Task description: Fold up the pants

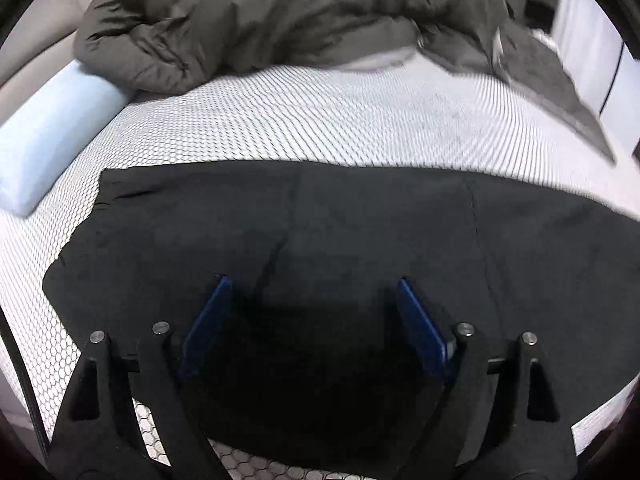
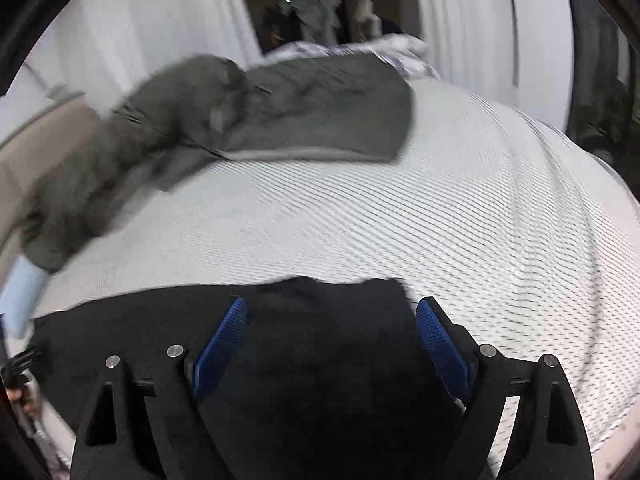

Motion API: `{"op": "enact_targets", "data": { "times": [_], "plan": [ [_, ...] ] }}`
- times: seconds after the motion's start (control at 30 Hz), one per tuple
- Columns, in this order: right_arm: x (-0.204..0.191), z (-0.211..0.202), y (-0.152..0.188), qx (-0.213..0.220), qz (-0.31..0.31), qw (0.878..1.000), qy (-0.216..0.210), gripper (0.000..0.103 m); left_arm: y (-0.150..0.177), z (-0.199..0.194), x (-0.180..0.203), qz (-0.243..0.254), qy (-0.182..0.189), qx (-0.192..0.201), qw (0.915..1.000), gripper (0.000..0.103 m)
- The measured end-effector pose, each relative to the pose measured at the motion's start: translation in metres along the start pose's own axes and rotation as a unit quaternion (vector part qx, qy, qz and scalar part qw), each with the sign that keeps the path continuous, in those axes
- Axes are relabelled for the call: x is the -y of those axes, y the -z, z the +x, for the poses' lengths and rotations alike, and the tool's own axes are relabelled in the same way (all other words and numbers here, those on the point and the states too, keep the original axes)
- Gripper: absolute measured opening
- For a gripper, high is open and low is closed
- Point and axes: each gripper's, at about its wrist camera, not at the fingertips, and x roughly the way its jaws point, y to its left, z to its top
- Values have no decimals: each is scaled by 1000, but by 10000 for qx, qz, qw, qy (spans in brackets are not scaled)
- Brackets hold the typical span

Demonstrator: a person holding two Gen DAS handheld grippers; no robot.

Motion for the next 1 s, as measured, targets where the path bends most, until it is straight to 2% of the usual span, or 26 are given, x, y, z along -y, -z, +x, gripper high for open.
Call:
{"op": "enact_targets", "data": {
  "times": [0.07, 0.13, 0.2, 0.23, 0.27, 0.3, 0.37, 0.4, 0.5, 0.57, 0.63, 0.7, 0.73, 0.77, 0.83, 0.87, 1.0],
  "plan": [
    [13, 19, -3, -199, 118, 9994, 257, 88, 4, 9, 12, 216, -194, -114, 9995, 83],
    [26, 37, -6, -382, 336, 9986, 167, 84, 4, 20, 17, 295, -286, -185, 9990, 84],
    [25, 48, -5, -526, 230, 9983, -135, 45, 6, 22, 19, 238, -292, -202, 9991, 85],
    [21, 50, -4, -576, 63, 9982, -145, 45, 6, 22, 19, 210, -293, -200, 9991, 85],
    [13, 48, -3, -462, -212, 9987, -26, 34, 5, 23, 18, 197, -295, -203, 9992, 85],
    [9, 43, -3, -329, -349, 9988, -63, 6, 4, 24, 16, 180, -304, -206, 9992, 85],
    [11, 28, -10, 54, -180, 9987, -463, 7, 5, 23, 16, 148, -332, -207, 9991, 86],
    [16, 19, -15, 287, -31, 9987, -428, 7, 4, 24, 14, 131, -344, -205, 9991, 86],
    [29, 16, -20, 568, 258, 9980, 62, 10, 2, 26, 11, 106, -353, -202, 9991, 86],
    [31, 22, -20, 491, 279, 9979, 316, 11, 2, 26, 10, 75, -350, -212, 9991, 86],
    [26, 19, -18, 481, 146, 9975, 489, 27, 1, 24, 8, 36, -408, -205, 9989, 86],
    [22, 9, -20, 608, 139, 9964, 579, 68, 0, 18, 7, -19, -480, -168, 9987, 86],
    [25, 0, -16, 684, 207, 9960, 537, 73, -1, 11, 9, -26, -483, -99, 9988, 86],
    [28, -14, -12, 816, 337, 9949, 490, 76, 0, 1, 16, 48, -374, 18, 9993, 86],
    [37, -28, -3, 942, 557, 9930, 435, 78, 3, -21, 40, 379, 103, 329, 9987, 88],
    [43, -40, 8, 947, 755, 9921, 330, 80, 4, -28, 53, 536, 290, 422, 9972, 92],
    [54, -68, 43, 830, 1071, 9908, -44, 80, 21, -52, 123, 1257, 1062, 587, 9846, 95]
  ]
}}
